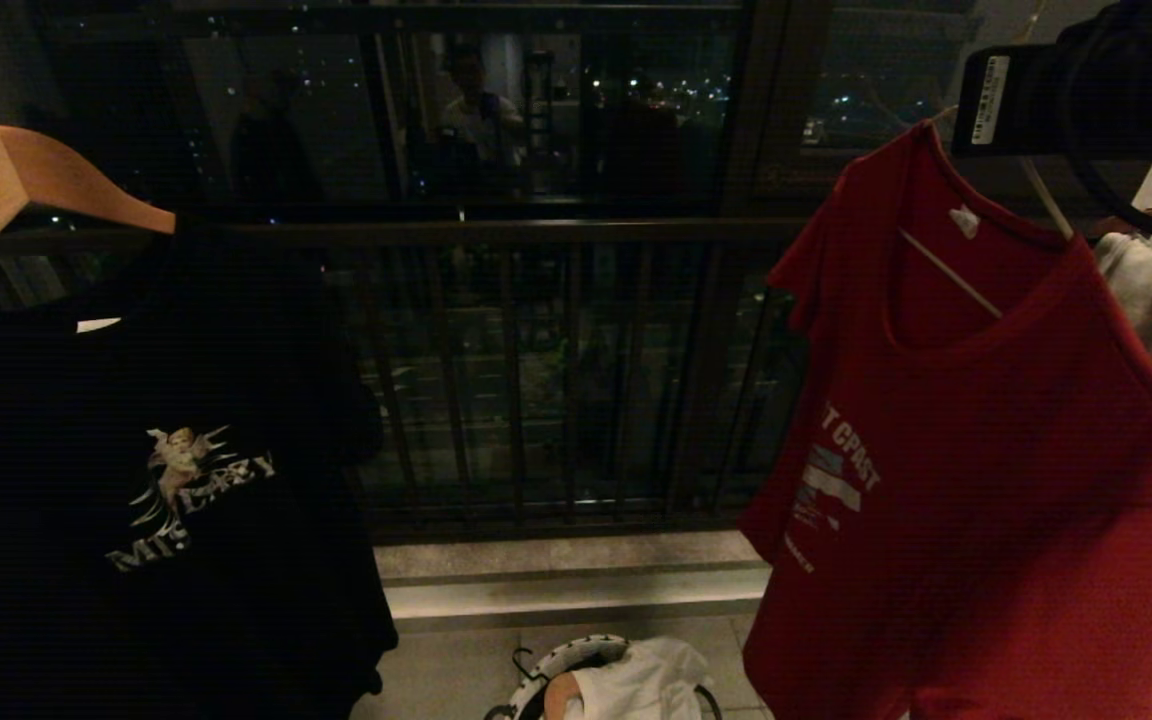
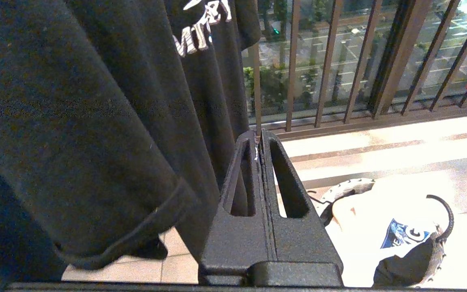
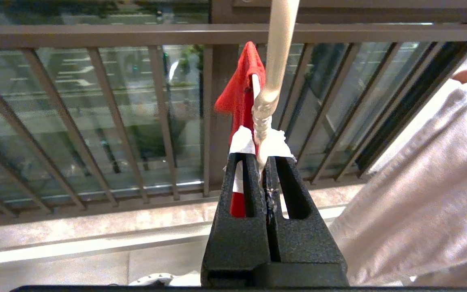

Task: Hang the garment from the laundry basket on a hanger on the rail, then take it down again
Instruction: Take the clothes off the clothes rack

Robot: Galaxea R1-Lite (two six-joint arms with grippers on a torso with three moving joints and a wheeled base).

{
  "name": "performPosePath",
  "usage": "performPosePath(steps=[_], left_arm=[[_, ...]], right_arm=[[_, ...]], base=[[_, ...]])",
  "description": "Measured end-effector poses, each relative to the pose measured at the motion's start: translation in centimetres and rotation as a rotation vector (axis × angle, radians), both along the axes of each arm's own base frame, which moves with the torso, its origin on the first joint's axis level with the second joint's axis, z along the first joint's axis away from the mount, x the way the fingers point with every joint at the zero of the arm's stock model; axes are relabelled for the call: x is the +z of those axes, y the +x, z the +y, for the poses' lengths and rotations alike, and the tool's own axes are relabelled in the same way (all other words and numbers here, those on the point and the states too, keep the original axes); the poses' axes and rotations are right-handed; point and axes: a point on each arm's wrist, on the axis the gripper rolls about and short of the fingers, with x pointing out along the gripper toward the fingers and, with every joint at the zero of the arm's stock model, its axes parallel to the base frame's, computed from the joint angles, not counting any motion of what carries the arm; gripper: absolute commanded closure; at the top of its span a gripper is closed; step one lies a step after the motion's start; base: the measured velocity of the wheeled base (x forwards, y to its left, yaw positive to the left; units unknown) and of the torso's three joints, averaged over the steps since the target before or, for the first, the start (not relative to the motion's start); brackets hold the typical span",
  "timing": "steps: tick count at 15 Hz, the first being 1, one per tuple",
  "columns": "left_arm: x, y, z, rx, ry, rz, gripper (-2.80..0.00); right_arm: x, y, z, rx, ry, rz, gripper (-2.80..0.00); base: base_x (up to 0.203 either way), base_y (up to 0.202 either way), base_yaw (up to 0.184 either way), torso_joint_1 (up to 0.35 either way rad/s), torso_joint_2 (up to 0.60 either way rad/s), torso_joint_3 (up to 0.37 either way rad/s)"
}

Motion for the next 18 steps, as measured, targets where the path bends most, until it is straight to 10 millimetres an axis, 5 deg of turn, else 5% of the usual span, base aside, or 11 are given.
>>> performPosePath(steps=[18], left_arm=[[0.0, 0.0, 0.0, 0.0, 0.0, 0.0, 0.0]], right_arm=[[1.8, -4.0, -1.5, 0.158, 0.109, -0.072, 0.0]], base=[[0.0, 0.0, 0.0, 0.0, 0.0, 0.0]])
